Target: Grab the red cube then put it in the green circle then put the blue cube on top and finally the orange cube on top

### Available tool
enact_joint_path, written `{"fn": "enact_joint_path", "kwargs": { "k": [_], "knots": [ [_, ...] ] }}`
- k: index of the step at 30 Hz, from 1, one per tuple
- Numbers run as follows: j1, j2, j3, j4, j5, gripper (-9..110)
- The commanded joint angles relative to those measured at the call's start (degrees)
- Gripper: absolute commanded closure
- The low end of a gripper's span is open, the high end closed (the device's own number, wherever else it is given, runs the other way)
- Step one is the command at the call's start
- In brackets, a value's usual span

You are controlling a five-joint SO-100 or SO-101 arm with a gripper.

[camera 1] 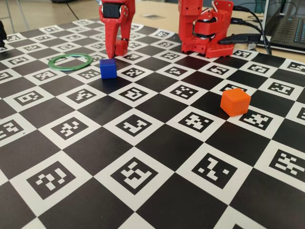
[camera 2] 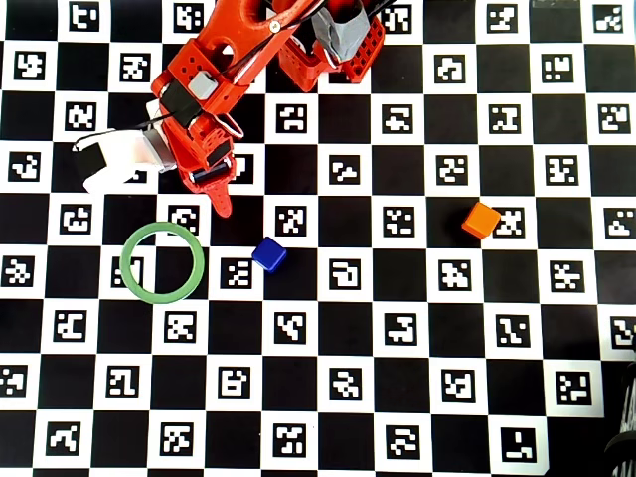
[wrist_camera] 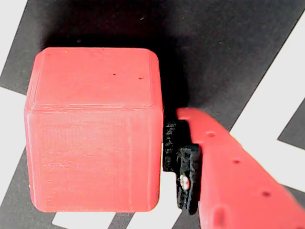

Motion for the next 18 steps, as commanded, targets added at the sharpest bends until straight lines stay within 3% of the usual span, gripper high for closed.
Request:
{"fn": "enact_joint_path", "kwargs": {
  "k": [1, 18],
  "knots": [
    [-0.35, 0.79, -1.41, -0.62, 0.0, 61],
    [-0.26, 0.88, -1.67, -1.14, 1.67, 100]
  ]
}}
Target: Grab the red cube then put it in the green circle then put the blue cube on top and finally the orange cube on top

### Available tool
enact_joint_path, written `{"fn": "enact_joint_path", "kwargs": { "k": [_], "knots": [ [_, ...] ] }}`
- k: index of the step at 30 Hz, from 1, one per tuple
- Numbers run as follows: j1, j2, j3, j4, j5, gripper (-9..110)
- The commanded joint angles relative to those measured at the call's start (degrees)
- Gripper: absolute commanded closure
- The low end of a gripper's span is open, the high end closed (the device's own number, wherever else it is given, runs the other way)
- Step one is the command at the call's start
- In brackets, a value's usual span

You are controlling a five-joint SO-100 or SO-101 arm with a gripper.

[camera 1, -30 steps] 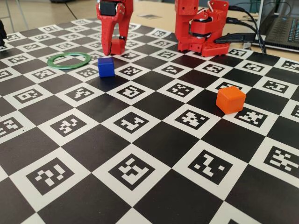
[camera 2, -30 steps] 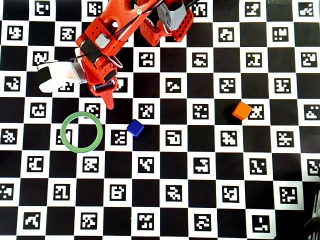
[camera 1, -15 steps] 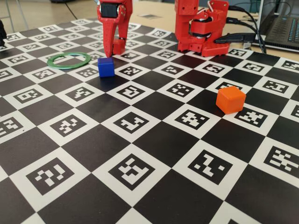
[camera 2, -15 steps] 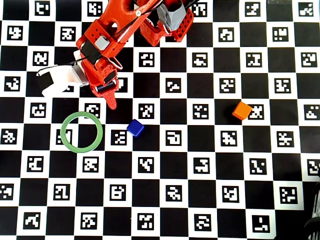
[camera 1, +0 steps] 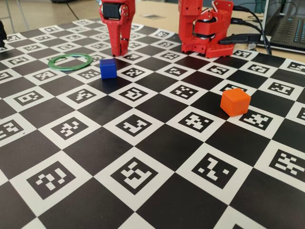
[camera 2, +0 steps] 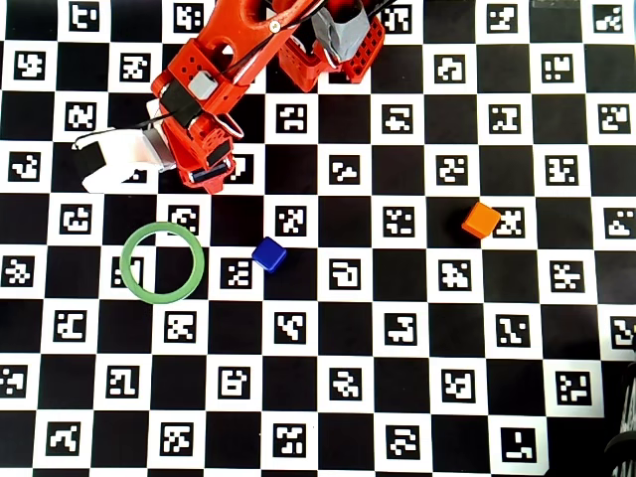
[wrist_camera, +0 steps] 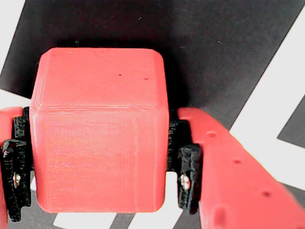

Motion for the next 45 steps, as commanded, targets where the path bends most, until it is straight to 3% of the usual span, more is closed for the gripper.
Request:
{"fn": "enact_joint_path", "kwargs": {
  "k": [1, 12, 31, 39, 45],
  "knots": [
    [-0.26, 0.88, -1.76, -1.23, 1.14, 101],
    [0.09, 1.85, -7.56, 4.22, 5.1, 103],
    [-3.96, -7.56, -54.49, 35.68, 23.2, 102],
    [-8.0, -18.46, -70.22, 37.79, 35.07, 102],
    [-9.67, -22.15, -71.98, 35.77, 38.85, 102]
  ]
}}
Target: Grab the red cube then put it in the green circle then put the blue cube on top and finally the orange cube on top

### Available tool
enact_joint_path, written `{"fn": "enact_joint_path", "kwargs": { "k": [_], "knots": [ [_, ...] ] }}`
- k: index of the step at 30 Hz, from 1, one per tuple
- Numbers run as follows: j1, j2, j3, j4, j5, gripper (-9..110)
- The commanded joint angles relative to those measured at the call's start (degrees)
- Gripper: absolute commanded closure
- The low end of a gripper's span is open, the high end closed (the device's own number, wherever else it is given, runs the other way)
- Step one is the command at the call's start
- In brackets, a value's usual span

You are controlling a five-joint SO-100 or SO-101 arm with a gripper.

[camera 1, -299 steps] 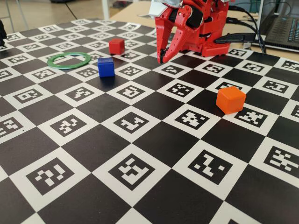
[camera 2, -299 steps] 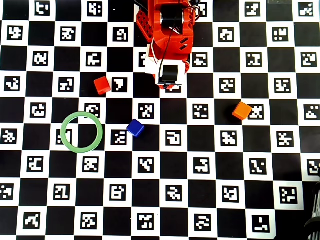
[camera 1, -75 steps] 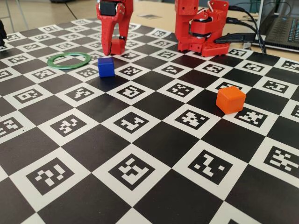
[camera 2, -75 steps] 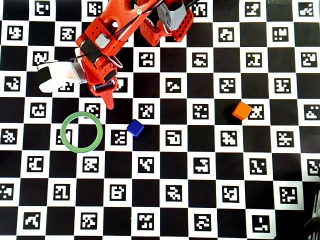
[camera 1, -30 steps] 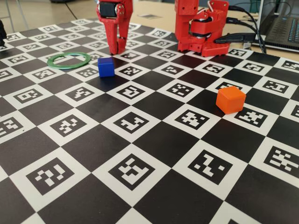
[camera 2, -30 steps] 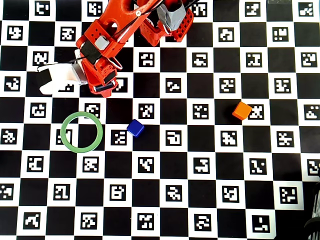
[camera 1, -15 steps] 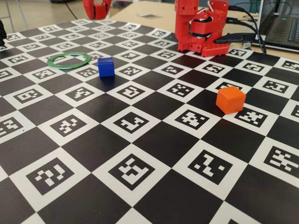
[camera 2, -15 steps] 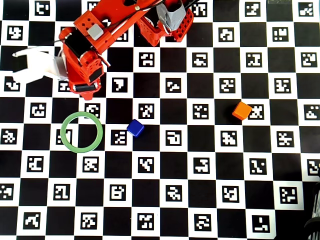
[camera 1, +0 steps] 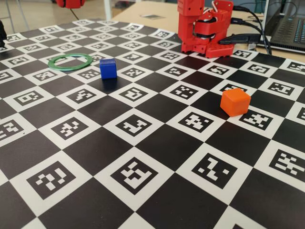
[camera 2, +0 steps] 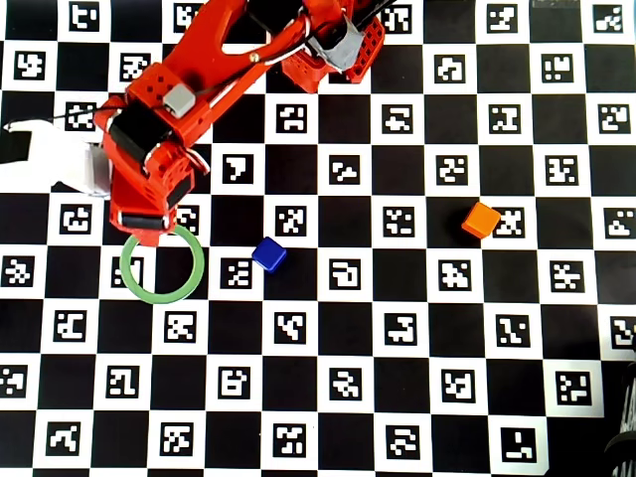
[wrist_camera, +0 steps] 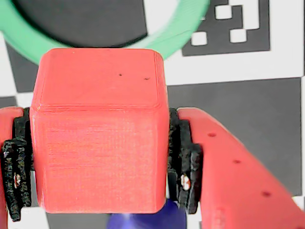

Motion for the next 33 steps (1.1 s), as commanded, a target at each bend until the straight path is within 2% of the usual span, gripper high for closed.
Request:
{"fn": "enact_joint_path", "kwargs": {
  "k": [1, 33],
  "knots": [
    [-1.58, 1.05, -4.66, -1.76, 1.67, 102],
    [-4.04, -2.72, 8.96, -12.74, -1.67, 102]
  ]
}}
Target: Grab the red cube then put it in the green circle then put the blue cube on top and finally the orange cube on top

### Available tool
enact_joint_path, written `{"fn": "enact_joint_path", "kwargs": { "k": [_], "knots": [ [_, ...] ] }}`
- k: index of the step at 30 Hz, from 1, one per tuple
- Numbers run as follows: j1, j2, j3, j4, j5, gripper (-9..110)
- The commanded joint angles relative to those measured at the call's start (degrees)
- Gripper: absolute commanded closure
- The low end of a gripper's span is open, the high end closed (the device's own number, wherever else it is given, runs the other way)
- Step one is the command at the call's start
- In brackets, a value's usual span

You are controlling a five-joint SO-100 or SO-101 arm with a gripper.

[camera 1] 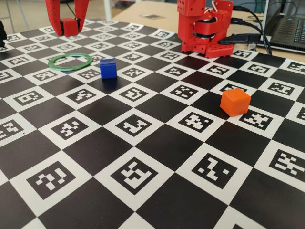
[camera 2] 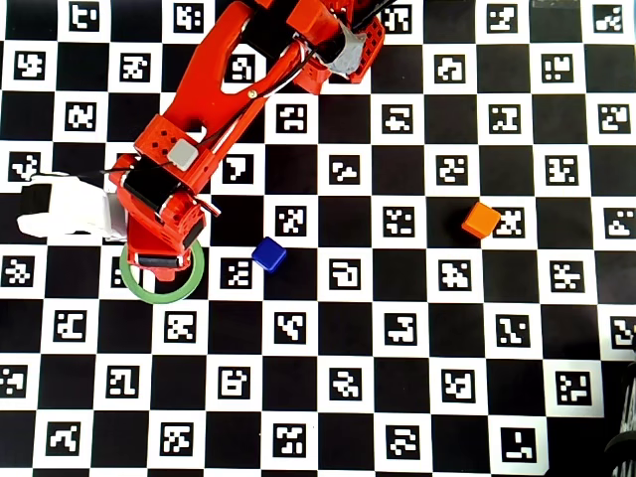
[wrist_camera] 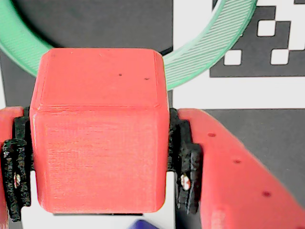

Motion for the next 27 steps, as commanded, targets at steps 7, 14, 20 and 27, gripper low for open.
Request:
{"fn": "enact_joint_path", "kwargs": {
  "k": [7, 14, 20, 27],
  "knots": [
    [0.35, -0.35, 1.05, -4.22, -1.49, 102],
    [1.32, -1.67, 2.9, -7.03, -2.72, 102],
    [2.2, -2.46, 5.01, -9.32, -3.87, 102],
    [2.55, -3.16, 6.5, -11.43, -4.13, 102]
  ]
}}
